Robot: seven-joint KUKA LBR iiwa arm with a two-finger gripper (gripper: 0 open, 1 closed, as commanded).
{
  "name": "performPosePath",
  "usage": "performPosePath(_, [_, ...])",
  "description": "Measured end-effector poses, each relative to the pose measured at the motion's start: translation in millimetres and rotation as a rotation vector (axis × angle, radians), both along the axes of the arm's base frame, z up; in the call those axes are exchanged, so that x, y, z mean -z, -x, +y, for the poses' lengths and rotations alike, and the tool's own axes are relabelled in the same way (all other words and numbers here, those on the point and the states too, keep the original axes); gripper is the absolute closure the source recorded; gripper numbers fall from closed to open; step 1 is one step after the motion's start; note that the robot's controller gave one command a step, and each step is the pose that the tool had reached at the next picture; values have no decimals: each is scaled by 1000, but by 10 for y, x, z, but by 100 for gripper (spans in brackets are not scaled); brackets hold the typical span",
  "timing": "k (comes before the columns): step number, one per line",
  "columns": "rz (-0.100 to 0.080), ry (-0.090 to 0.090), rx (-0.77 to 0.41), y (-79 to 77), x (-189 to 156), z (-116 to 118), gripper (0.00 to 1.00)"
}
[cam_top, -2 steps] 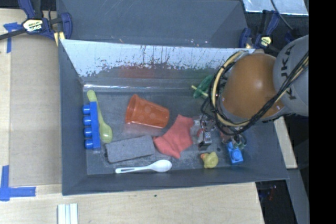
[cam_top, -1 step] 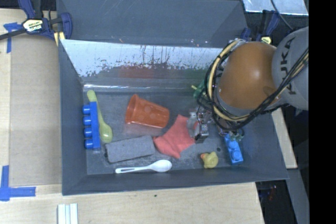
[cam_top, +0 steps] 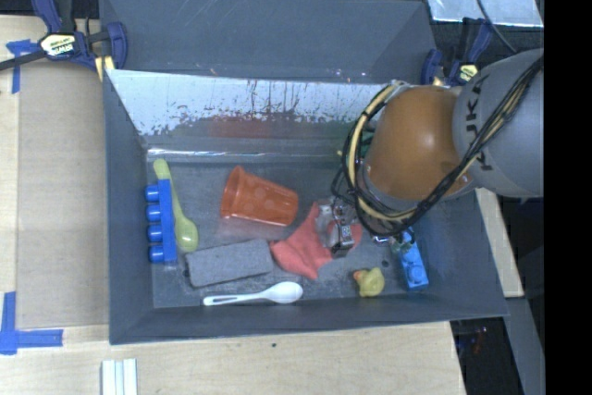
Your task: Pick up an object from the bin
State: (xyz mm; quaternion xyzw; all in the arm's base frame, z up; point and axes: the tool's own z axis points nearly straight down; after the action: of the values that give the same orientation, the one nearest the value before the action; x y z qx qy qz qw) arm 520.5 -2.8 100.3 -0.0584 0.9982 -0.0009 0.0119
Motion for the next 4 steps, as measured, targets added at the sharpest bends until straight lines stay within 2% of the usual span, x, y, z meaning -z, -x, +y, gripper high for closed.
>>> performPosePath(1, [-9, 1, -42, -229, 305, 262, 100])
performPosePath(2, [-10, 0, 4, -240, 294, 243, 0])
performPosePath(3, [-10, 0, 4, -240, 294, 243, 0])
performPosePath(4, [-14, 7, -243, 135, 291, 561, 100])
